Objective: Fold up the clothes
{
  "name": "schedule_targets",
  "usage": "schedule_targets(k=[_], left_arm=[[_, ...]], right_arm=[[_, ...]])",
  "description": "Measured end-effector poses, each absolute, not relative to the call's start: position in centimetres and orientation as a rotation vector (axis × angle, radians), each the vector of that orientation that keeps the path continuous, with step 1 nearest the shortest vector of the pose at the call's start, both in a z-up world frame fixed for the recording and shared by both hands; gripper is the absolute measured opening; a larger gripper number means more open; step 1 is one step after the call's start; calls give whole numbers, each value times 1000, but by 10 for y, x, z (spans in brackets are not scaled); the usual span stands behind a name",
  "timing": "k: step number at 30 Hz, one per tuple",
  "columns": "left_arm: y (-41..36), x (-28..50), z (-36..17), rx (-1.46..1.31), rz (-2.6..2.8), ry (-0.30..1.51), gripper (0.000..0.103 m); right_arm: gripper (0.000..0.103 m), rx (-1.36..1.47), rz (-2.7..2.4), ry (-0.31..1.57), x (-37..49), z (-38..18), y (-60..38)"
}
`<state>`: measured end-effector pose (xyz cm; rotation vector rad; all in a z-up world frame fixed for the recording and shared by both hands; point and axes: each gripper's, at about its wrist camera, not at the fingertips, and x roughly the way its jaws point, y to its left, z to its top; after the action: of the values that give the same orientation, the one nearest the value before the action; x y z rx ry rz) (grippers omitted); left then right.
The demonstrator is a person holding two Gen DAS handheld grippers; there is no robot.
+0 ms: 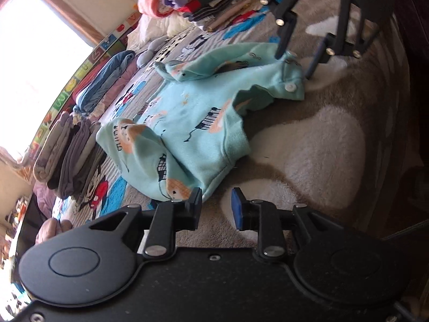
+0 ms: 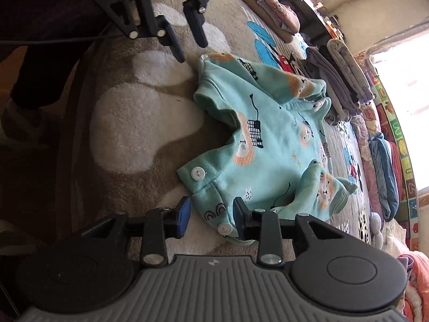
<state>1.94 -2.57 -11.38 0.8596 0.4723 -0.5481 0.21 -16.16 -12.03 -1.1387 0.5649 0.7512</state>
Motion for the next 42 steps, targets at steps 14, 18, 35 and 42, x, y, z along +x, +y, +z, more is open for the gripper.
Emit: schedule_targets(k=[14, 18, 35, 42], left_arm=[[-29, 71, -50, 73, -375, 616, 27], [-46, 66, -58, 66, -418, 611, 28], [-109, 37, -101, 440, -686, 435, 48], [-126, 62, -115, 540, -814, 525, 48]], right_arm=[[35, 15, 460, 497, 63, -58, -231], [37, 334, 427, 497, 57, -100, -260], [46, 738, 361, 539, 60, -182, -309], [44, 829, 356, 548, 65, -195, -316]])
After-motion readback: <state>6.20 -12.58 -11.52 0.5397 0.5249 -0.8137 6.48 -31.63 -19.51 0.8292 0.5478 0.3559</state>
